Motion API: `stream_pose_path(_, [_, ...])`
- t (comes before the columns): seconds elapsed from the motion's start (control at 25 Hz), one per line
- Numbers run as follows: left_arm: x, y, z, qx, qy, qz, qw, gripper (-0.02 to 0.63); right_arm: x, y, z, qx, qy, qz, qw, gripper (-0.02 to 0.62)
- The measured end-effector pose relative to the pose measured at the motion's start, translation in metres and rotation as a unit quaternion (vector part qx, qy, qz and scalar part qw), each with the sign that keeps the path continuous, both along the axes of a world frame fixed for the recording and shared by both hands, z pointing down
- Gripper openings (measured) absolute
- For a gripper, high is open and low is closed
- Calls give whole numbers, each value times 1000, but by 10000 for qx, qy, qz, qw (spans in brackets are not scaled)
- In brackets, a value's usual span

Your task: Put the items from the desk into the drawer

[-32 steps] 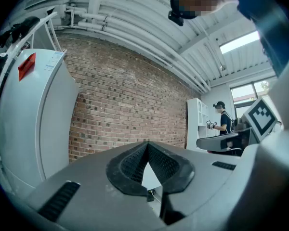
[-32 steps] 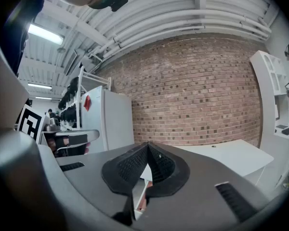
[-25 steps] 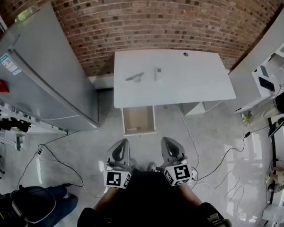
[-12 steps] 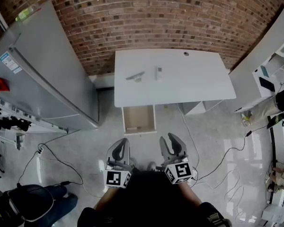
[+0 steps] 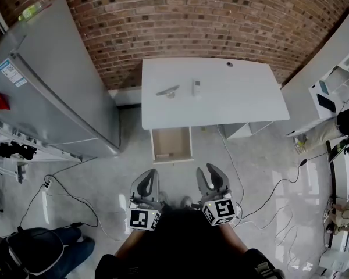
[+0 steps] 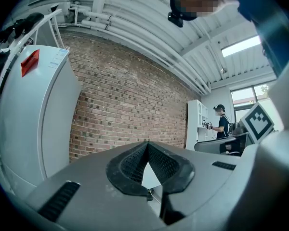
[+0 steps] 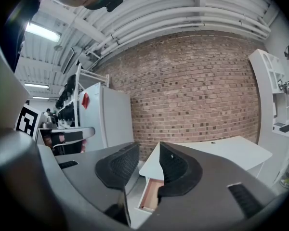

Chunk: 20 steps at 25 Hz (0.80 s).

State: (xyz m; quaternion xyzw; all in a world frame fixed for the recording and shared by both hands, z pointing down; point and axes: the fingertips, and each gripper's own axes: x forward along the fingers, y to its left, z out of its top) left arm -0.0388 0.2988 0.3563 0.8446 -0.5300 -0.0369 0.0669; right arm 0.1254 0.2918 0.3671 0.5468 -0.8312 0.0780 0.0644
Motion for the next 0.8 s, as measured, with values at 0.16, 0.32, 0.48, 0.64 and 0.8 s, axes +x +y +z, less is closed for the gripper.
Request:
stream_pose_path(0.16, [-12,-2,6,-63,37,85,9999,3,-11,-3,3,-44,53,90,9999,106])
stream_pose_path(0.32, [-25,-3,12,-108,75,204,9997,3,-24,-4,8,-46,77,215,9997,106])
stream_pose_path(0.48, [-35,-12,16,-64,49,262,9996,3,-32,-11,17,-87,75,299,9995,106])
stream_pose_path(0.64, [-39,-22,22,-172,102,247,9995,3,-35,-20,25,-194,111,306,9993,106])
stream_pose_path(0.8, [-34,-49,28,-194,101,268,9994,3,-29,-50,31,-201,104,333,9992,106])
